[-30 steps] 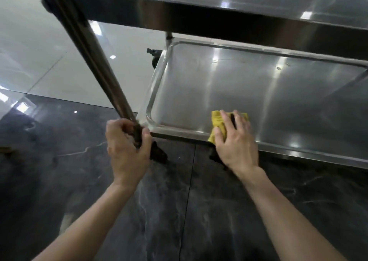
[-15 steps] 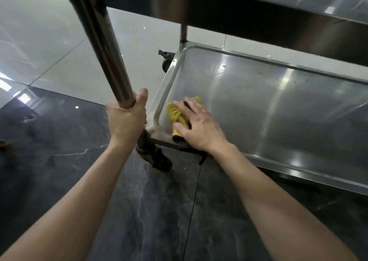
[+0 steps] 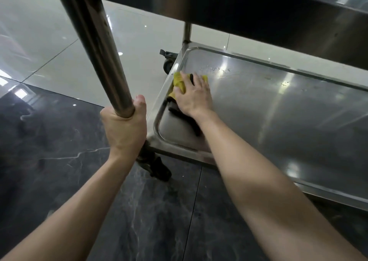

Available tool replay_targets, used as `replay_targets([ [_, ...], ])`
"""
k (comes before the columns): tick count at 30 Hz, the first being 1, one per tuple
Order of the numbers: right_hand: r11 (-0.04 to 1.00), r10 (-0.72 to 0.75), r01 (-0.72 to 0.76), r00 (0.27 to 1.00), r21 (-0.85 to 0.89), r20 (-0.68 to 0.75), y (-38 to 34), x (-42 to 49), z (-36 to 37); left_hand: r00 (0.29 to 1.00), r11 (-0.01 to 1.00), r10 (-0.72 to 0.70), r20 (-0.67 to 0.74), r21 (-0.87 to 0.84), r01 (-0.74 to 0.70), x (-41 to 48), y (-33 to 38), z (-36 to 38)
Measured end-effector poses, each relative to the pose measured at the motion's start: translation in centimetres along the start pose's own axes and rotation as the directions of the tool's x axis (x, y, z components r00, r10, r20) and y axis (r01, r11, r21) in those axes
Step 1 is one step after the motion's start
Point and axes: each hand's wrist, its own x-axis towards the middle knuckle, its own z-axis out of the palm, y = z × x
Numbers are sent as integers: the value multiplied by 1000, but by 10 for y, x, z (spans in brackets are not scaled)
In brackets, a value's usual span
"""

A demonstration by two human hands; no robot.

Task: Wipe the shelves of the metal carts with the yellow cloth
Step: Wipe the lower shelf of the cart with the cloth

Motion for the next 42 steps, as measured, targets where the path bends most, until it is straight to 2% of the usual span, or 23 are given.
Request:
replay_targets([
  [2, 999, -32, 32, 999, 15, -40, 47, -21, -13, 1000, 1000, -1, -15, 0, 1, -2, 0, 2],
  [3, 999, 31, -32, 995, -8, -96, 79, -33, -19, 1000, 1000, 1, -19, 2, 0, -3, -1, 2],
  [5, 956, 279, -291, 933, -22, -225, 137, -52, -33, 1000, 1000, 9, -25, 2, -9, -4, -1, 4],
  [7, 839, 526, -543, 804, 16, -277, 157, -47, -42, 999, 1000, 18, -27, 5, -18, -5, -1, 6],
  [8, 796, 588, -604, 762, 30, -270, 149, -33, -43, 999, 1000, 23, -29, 8, -23, -5, -1, 7],
  [9, 793, 596, -609, 764, 28, -247, 130, -18, -41, 999, 999, 29, -31, 14, -29, -5, -2, 7],
  [10, 827, 550, -561, 805, 12, -221, 106, 2, -35, 999, 999, 35, -33, 17, -35, -5, -2, 7],
  [12, 930, 361, -367, 919, -7, -157, 50, 33, -21, 998, 999, 49, -33, 17, -49, -4, -2, 6],
  [15, 993, 117, -118, 992, -24, -39, -15, 24, 7, 998, 999, 39, -52, 6, -39, -2, -2, 7],
  [19, 989, -132, 131, 991, 64, 17, -29, -87, 12, 998, 998, 56, -34, 17, -56, -2, -1, 8],
  [21, 954, -300, 298, 953, 34, 53, -17, -152, 11, 998, 998, 65, -25, 10, -64, -2, -1, 7],
  [23, 922, -383, 384, 923, -49, 31, 6, -187, 10, 998, 998, 55, -23, 5, -55, -2, -2, 8],
  [28, 940, -316, 300, 945, -166, -83, 67, -206, -4, 1000, 1000, 24, -17, 8, -24, -5, 0, 8],
  [31, 952, -240, 183, 945, -246, -224, 51, -216, 11, 999, 1000, -8, -32, 7, 8, -4, 0, 9],
  [33, 932, -300, 210, 904, -295, -303, 19, -207, 29, 998, 999, -38, -55, 27, 40, -3, 1, 10],
  [36, 895, -415, 323, 855, -308, -312, -11, -191, 40, 998, 998, -53, -41, 42, 55, -4, 7, 8],
  [39, 884, -437, 345, 849, -315, -297, 3, -191, 34, 995, 994, -81, -51, 72, 85, -6, 15, 6],
  [42, 892, -423, 330, 850, -309, -314, 35, -201, 24, 980, 958, -79, -180, 258, 125, -21, 7, 5],
])
